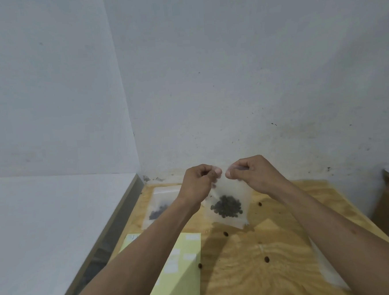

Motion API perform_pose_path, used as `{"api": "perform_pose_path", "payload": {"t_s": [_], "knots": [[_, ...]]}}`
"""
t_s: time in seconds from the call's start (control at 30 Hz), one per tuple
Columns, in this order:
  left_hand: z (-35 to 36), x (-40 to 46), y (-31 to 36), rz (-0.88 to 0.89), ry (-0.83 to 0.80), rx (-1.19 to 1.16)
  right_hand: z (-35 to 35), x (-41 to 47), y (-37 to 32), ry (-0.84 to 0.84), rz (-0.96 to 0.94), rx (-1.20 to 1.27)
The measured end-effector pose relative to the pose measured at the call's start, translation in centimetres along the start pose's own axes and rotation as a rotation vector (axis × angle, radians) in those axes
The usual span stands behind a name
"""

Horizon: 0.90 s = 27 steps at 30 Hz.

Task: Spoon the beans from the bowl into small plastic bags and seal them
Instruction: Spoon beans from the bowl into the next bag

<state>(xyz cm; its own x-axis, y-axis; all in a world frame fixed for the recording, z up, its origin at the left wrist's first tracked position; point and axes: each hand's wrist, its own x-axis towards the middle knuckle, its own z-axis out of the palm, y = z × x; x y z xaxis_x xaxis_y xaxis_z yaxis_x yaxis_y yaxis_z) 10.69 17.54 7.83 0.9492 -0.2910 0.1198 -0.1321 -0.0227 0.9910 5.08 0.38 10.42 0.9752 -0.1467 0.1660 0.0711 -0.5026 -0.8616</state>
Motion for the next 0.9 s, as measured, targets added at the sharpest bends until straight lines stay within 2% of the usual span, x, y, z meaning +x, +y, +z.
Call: {"api": "perform_pose_path", "payload": {"t_s": [0.2, 0.37, 0.57, 0.77, 0.9], "knots": [[-0.2, 0.2, 0.2, -0.012, 0.076, -0.042, -0.1, -0.2, 0.2, 0.01, -0.003, 0.06], [-0.8, -0.3, 0.2, -0.015, -0.043, -0.033, -0.3, 0.0, 0.3, 0.061, 0.016, 0.061], [-1.3, 0.0, 0.4, -0.023, 0.106, -0.016, 0.0, 0.1, 0.9, 0.011, 0.085, 0.193], [-1.2, -0.2, 0.0, -0.047, 0.167, -0.056, 0.7, 0.3, 1.0, 0.137, 0.084, 0.154], [-2.0, 0.0, 0.2, -0.058, 0.181, -0.103, 1.0, -0.1, 1.0, 0.074, 0.122, 0.342]]}}
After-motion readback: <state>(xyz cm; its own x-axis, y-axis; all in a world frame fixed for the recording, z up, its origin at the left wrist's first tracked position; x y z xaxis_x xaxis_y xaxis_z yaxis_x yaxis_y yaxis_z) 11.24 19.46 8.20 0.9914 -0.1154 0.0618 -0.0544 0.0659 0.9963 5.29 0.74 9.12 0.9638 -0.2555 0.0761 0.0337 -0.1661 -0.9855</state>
